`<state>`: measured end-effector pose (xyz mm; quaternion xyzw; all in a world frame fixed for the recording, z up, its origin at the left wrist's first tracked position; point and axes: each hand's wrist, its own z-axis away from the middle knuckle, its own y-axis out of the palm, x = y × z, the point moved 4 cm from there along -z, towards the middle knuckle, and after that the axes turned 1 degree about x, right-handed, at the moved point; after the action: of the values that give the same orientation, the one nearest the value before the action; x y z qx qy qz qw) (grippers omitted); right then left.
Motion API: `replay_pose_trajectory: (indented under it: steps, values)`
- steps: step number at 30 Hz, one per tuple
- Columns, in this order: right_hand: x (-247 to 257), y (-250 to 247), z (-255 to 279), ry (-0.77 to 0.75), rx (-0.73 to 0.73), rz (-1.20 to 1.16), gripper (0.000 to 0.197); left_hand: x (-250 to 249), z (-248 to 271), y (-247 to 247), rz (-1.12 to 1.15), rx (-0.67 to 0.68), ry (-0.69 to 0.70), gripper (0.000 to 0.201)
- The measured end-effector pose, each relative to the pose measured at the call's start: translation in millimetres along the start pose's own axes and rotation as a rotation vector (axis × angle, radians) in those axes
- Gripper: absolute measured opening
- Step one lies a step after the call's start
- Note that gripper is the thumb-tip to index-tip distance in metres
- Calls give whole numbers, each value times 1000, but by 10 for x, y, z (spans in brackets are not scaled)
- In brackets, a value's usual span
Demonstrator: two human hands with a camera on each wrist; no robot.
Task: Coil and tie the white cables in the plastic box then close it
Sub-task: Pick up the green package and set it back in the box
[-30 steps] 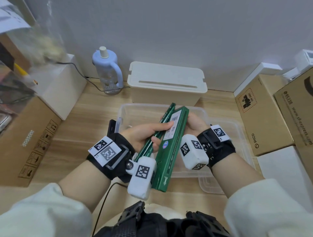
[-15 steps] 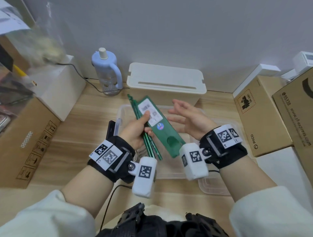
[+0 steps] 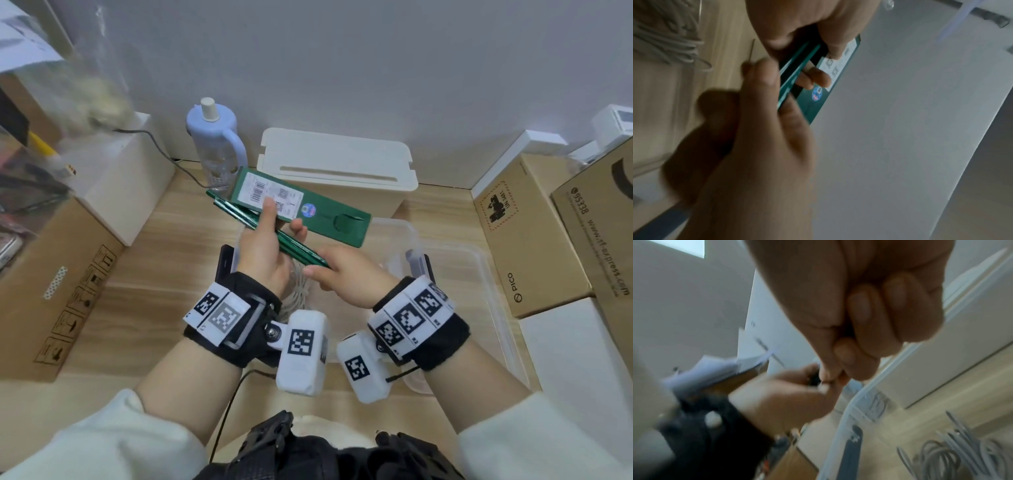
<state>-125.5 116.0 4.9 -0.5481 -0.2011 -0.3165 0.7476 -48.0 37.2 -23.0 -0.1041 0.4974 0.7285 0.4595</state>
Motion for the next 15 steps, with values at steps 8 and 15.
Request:
replay_pose_trajectory:
  steps: [8, 15]
  values:
    - [-425, -282, 417, 123, 24, -294, 26, -468, -233, -369, -30, -185, 83, 17]
    - [-444, -397, 316, 1, -534, -634, 26, -225, -166, -271, -179, -64, -54, 22]
